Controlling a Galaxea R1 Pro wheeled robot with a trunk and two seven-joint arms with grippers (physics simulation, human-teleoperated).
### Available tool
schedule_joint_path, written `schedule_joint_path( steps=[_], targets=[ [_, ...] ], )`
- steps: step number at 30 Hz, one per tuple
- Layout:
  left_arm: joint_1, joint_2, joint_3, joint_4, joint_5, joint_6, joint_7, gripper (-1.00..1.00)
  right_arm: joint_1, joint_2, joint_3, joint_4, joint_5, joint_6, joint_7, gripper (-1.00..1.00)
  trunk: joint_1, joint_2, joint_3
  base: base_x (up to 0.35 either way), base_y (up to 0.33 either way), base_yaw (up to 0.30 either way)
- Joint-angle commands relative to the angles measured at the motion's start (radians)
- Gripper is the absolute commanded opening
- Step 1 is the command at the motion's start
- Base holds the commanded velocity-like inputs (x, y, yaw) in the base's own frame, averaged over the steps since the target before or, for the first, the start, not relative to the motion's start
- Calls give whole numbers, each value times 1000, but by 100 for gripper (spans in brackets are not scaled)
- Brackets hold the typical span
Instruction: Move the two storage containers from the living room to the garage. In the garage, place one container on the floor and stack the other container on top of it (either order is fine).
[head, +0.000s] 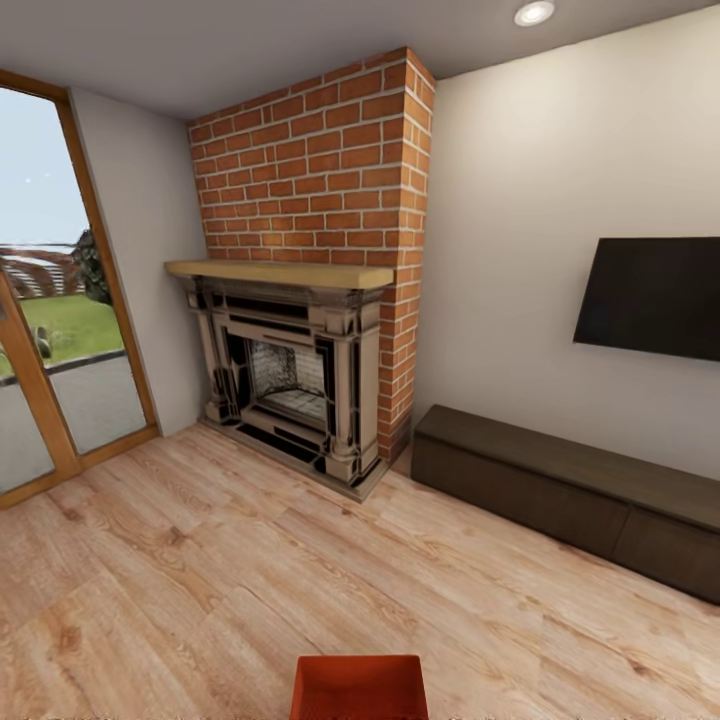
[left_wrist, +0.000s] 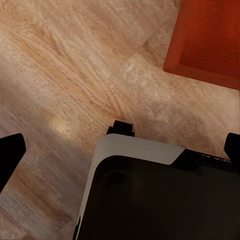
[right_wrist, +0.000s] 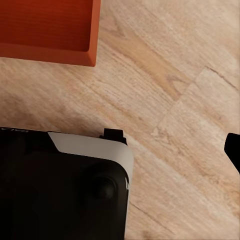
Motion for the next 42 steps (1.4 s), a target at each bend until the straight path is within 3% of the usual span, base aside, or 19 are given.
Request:
schedule_joint_path(
  steps=[1, 42],
  targets=[
    [-1, 0, -5, 0, 7, -3, 2, 100, -1, 0, 9, 3, -9, -6, -1, 100, 0, -1, -3, 0, 0, 0],
    [-1, 1, -7, 0, 6, -3, 2, 100, -1, 3, 7, 3, -10, -6, -6, 100, 0, -1, -68, 0, 0, 0]
  ],
)
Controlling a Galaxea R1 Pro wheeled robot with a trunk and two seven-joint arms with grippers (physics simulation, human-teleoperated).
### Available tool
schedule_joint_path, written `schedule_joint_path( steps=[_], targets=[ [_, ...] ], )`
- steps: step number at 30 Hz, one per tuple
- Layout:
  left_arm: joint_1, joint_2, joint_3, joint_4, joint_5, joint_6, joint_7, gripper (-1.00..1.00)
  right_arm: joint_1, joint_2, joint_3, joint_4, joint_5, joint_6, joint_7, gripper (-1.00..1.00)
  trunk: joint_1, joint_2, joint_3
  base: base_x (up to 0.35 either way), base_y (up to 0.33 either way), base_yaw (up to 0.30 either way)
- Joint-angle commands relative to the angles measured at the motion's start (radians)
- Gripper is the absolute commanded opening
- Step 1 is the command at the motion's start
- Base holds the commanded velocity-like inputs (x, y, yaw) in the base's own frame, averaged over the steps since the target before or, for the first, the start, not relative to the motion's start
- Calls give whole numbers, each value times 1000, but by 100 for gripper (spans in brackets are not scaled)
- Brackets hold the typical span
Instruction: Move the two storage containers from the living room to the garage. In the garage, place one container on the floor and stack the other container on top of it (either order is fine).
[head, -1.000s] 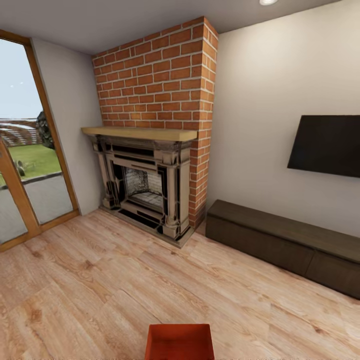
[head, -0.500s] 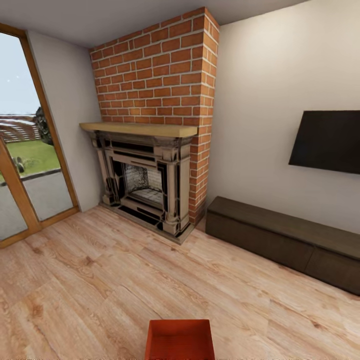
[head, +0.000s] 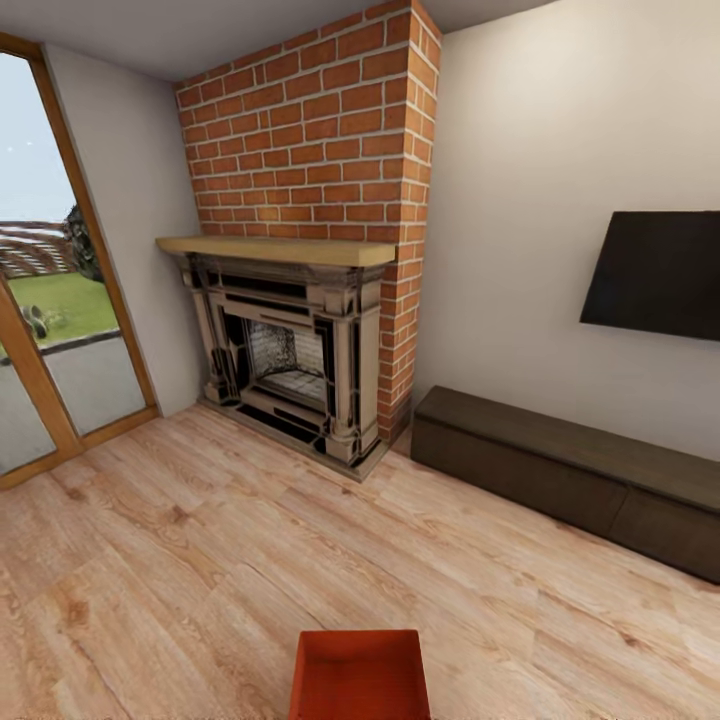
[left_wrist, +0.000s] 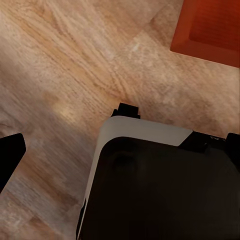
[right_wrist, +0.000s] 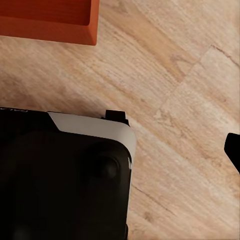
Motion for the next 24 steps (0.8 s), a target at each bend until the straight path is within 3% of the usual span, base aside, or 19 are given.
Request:
schedule_joint_path(
  steps=[1, 24],
  targets=[
    [0, 0, -5, 1, 8, -3, 2, 100, -1, 1, 9, 3, -9, -6, -1, 100, 0, -1, -3, 0, 0, 0],
    [0, 0, -5, 1, 8, -3, 2, 100, -1, 3, 9, 4, -9, -6, -3, 100, 0, -1, -39, 0, 0, 0]
  ],
)
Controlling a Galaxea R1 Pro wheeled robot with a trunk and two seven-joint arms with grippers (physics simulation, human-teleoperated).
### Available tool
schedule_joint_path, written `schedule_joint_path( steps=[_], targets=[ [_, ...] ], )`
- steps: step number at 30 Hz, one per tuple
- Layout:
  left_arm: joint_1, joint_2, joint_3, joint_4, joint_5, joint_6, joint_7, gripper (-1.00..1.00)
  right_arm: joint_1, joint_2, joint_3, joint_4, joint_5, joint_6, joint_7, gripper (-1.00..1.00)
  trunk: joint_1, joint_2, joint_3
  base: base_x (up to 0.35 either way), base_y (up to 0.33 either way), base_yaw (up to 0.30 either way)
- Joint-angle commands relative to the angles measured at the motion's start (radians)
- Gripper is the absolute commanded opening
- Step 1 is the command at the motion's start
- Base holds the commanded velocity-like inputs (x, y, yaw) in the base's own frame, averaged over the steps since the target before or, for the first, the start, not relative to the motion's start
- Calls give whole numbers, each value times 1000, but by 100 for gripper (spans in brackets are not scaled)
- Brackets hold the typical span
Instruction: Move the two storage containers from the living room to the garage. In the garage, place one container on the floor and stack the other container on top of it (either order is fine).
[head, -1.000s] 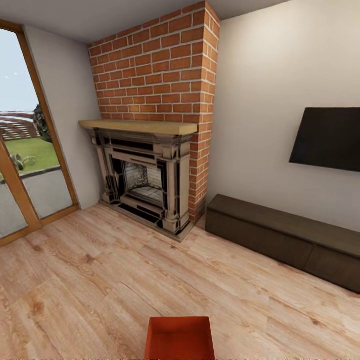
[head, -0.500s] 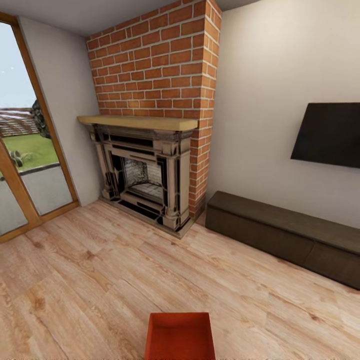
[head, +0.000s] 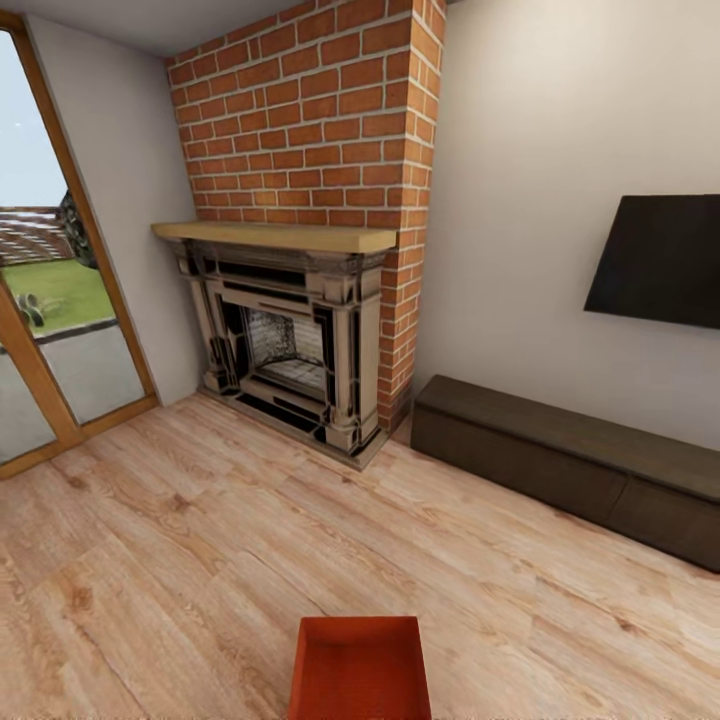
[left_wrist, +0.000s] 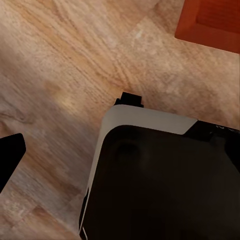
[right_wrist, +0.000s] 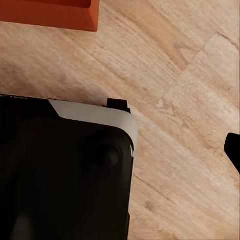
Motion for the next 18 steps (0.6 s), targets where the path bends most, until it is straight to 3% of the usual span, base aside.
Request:
schedule_joint_path(
  steps=[1, 18],
  targets=[
    [-1, 0, -5, 1, 7, -3, 2, 100, -1, 1, 9, 3, -9, -6, -1, 100, 0, -1, -3, 0, 0, 0],
    [-1, 0, -5, 0, 7, -3, 2, 100, -1, -1, 9, 3, -9, -8, -4, 100, 0, -1, -30, 0, 0, 0]
  ],
)
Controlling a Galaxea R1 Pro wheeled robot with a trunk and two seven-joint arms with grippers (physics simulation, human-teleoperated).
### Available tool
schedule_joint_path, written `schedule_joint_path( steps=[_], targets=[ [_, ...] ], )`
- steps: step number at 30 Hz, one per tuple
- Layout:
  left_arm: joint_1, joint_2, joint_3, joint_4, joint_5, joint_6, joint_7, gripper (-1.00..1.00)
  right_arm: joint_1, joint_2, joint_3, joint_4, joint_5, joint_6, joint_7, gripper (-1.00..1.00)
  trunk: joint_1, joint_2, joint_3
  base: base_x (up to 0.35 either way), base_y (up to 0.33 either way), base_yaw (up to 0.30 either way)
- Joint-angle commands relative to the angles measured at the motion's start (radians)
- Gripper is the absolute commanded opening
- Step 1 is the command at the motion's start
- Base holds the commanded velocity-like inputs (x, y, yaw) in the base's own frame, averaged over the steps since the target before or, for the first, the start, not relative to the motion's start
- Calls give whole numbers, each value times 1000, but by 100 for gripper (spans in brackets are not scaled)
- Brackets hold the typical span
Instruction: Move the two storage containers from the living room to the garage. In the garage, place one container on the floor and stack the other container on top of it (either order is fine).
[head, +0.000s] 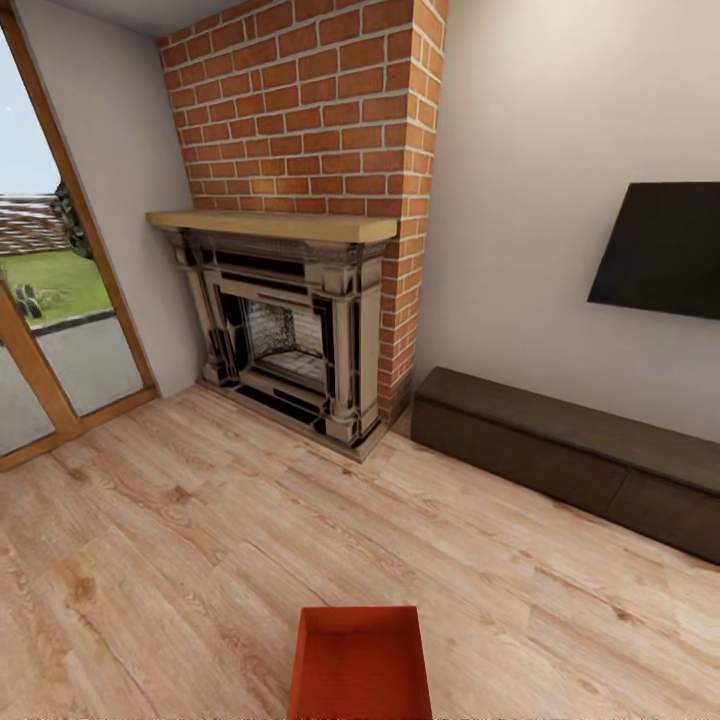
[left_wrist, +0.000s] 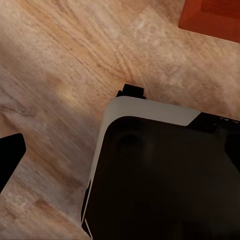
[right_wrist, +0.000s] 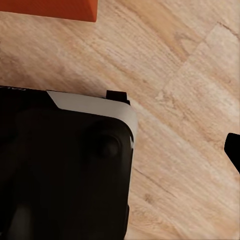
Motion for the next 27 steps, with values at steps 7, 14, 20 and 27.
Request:
schedule_joint_path(
  steps=[7, 14, 20, 27],
  targets=[
    [-1, 0, -5, 1, 8, -3, 2, 100, -1, 1, 9, 3, -9, -6, -1, 100, 0, -1, -12, 0, 0, 0],
    [-1, 0, -5, 1, 8, -3, 2, 100, -1, 0, 9, 3, -9, -6, -1, 100, 0, -1, -23, 0, 0, 0],
    [-1, 0, -5, 0, 8, -3, 2, 100, -1, 1, 9, 3, -9, -5, -1, 100, 0, -1, -33, 0, 0, 0],
    [-1, 0, -5, 1, 8, -3, 2, 100, -1, 0, 9, 3, -9, -4, -1, 100, 0, -1, -44, 0, 0, 0]
  ],
)
